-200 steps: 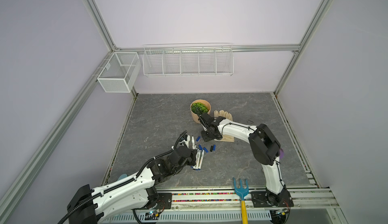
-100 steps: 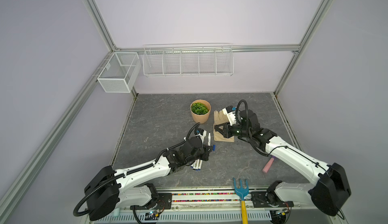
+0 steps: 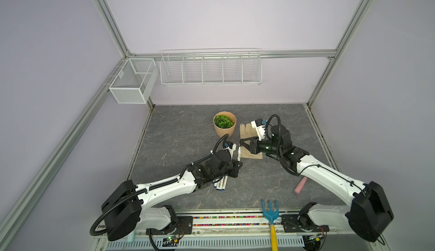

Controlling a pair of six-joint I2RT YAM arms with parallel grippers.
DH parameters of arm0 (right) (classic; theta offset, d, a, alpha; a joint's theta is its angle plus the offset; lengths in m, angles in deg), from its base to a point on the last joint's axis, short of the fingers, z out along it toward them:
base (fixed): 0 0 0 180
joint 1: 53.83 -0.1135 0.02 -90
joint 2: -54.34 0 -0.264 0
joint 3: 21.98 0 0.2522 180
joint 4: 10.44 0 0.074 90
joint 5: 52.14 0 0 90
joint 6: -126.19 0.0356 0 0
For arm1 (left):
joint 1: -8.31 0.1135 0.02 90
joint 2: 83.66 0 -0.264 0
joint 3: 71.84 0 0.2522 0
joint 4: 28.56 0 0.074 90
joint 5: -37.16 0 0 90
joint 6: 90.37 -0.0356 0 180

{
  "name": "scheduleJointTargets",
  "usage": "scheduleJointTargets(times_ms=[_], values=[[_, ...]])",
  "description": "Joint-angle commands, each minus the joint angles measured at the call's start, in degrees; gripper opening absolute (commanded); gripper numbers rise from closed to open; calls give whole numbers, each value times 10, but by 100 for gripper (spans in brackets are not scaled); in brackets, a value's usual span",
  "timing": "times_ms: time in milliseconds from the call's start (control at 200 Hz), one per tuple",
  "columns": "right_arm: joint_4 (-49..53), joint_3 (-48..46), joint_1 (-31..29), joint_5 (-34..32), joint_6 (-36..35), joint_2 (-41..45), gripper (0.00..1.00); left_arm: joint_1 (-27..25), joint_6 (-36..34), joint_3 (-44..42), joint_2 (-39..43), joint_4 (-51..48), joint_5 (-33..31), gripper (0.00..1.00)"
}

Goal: Insert the pens into the pen caps
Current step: 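Bring the black cap in the right gripper above the held marker tip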

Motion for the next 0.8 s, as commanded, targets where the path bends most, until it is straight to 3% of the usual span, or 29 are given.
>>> scheduleJointTargets(times_ms=[0,795], values=[[-12,12,3,4,3,-13,7,-2,-7,14,0,9,6,0],[-20,28,-6,20,-5,-37,7,-2,-7,13,-1,10,5,0]])
